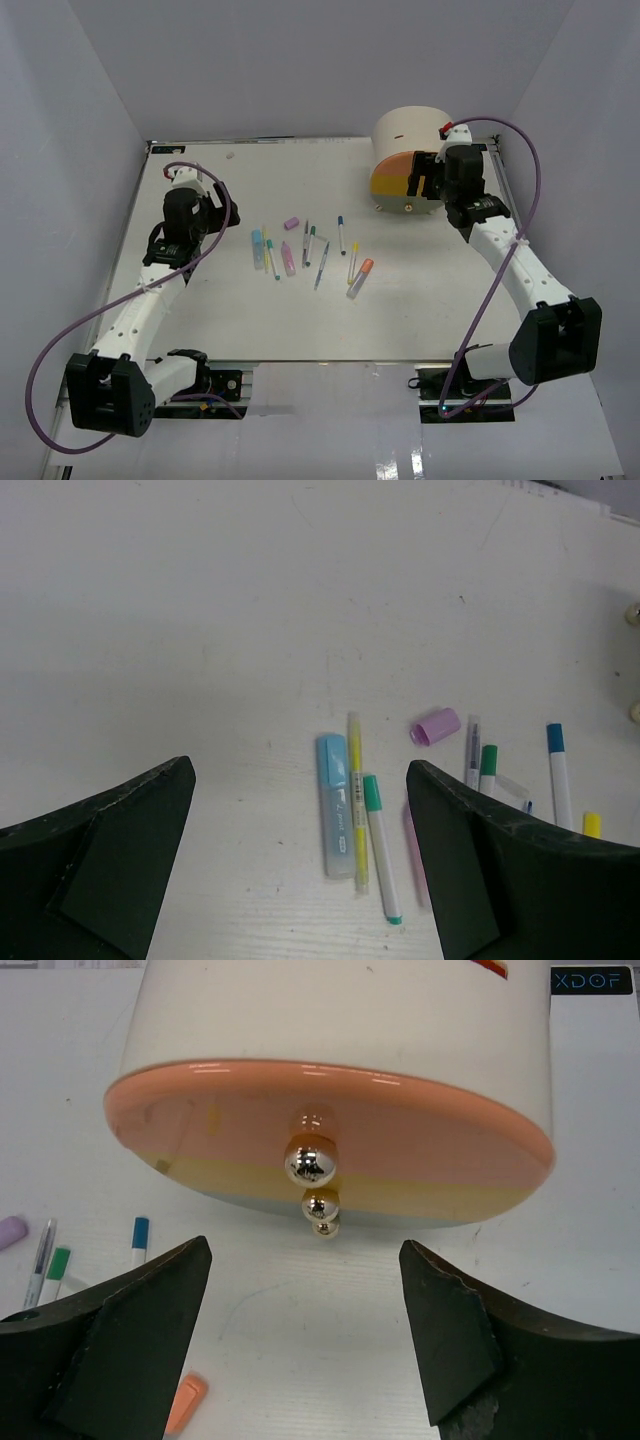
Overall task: Sort the stationery into containers
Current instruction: Open the drawer in the storage box.
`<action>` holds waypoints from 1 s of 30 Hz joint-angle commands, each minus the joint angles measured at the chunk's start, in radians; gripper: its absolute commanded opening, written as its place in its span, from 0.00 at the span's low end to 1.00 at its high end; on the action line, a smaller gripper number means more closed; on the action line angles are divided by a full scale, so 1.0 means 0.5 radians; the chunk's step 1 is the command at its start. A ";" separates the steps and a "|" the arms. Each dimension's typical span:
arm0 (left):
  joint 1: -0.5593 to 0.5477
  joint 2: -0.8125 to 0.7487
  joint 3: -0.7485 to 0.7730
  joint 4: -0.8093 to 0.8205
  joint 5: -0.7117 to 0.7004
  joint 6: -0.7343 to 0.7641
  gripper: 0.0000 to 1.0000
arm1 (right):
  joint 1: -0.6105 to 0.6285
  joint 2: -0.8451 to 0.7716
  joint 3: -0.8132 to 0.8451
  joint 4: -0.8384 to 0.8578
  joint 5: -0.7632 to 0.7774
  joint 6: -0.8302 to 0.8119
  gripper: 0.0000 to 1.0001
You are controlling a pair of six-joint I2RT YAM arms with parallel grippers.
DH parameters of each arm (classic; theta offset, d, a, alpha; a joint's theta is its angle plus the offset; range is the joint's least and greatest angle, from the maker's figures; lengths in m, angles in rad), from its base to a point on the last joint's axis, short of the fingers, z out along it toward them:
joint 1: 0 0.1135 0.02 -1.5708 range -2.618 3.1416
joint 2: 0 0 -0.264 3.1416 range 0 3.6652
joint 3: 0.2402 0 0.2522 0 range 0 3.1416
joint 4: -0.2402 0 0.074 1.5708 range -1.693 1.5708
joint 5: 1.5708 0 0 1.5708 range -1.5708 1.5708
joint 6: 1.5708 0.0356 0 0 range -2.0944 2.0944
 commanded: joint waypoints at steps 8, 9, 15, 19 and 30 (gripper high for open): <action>0.010 -0.124 -0.059 0.034 -0.064 0.081 0.98 | 0.009 0.196 0.157 0.242 0.085 0.010 0.70; 0.007 -0.127 -0.059 0.031 -0.070 0.084 0.98 | 0.009 0.202 0.157 0.242 0.097 0.007 0.70; 0.007 -0.151 -0.065 0.031 -0.045 0.081 0.98 | 0.009 0.242 0.160 0.281 0.128 0.010 0.62; 0.004 -0.158 -0.065 0.028 -0.051 0.087 0.98 | 0.009 0.264 0.163 0.297 0.134 0.013 0.59; 0.001 -0.164 -0.059 0.028 -0.036 0.087 0.98 | 0.015 0.322 0.227 0.315 0.146 0.023 0.54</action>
